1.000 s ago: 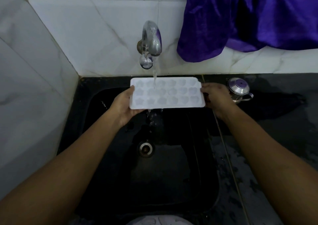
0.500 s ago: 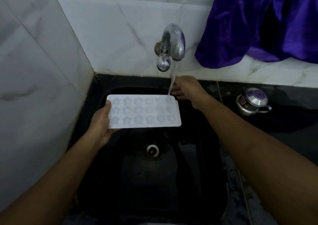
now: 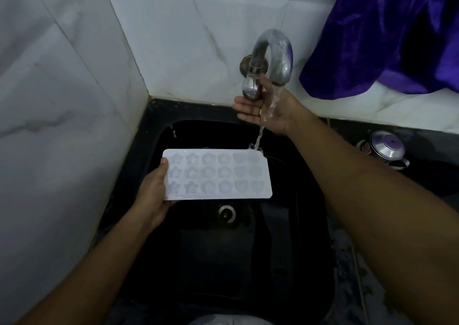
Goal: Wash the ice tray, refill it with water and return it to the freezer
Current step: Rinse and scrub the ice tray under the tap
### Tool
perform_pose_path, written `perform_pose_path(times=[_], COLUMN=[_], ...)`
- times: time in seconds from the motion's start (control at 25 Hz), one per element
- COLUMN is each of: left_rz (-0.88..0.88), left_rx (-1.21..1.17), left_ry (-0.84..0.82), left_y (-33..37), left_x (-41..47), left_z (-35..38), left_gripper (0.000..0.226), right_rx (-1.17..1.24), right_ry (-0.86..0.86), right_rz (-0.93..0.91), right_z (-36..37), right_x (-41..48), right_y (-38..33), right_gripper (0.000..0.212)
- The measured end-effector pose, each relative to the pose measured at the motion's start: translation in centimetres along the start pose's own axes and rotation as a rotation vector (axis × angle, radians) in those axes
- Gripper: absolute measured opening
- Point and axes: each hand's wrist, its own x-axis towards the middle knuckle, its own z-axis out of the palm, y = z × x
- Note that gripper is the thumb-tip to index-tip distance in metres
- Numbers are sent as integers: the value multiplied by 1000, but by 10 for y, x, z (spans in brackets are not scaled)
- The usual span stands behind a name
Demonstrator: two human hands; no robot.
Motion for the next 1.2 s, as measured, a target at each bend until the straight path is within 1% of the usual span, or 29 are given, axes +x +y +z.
perform_pose_path(times=[0.04, 0.08, 0.12, 0.16, 0.2, 0.24, 0.28, 0.32, 0.36, 0.44, 0.52, 0.6, 0.76, 0.84, 0.92, 1.0, 1.08, 1.2], left_rz=[-5, -11, -13, -12, -9, -2, 5, 10, 16, 28, 35, 46, 77, 87, 98, 100, 103, 110], left_rx=[-1, -1, 2, 9, 18, 29, 37, 45, 57, 82, 81, 63, 77, 56, 51, 67, 70, 70], left_ry=[-2, 1, 4, 2, -6, -16, -24, -31, -38, -47, -47, -40, -50, -56, -48, -44, -46, -38], left_y=[-2, -4, -7, -10, -14, -17, -20, -23, -26, -31, -34, -33, -31, -28, -27, -27, -29, -30], left_x=[-1, -2, -3, -4, -6, -8, -11, -14, -18, -24, -31, -37, -44, -46, -48, -50, -51, -50], left_z=[0, 0, 0, -1, -1, -2, -3, -3, -3, 1, 5, 7, 8, 9, 10, 10, 11, 9], left_gripper=[41, 41, 42, 43, 44, 45, 46, 46, 47, 47, 46, 45, 44, 43, 43, 43, 43, 43], right_rx=[-119, -270, -450, -661, -884, -1071, -1215, -1318, -1408, -1554, -1604, -1593, -1650, -1576, -1469, -1526, -1574, -1463], right_ry=[67, 178, 307, 395, 408, 362, 301, 257, 242, 287, 313, 294, 349, 319, 300, 333, 342, 303], right_rz=[-43, -127, -255, -413, -546, -616, -618, -569, -508, -436, -427, -430, -426, -406, -383, -372, -370, -344], right_z=[-4, -9, -16, -26, -36, -44, -51, -57, -61, -62, -57, -55, -53, -49, -48, -49, -48, -48], right_x=[-11, -25, -42, -60, -80, -99, -114, -124, -130, -135, -138, -142, -150, -152, -154, -153, -152, -153], right_y=[5, 15, 31, 52, 75, 95, 113, 126, 135, 139, 138, 137, 134, 133, 131, 129, 129, 129], right_gripper=[40, 35, 29, 23, 18, 16, 20, 27, 34, 43, 48, 53, 52, 55, 53, 52, 57, 58])
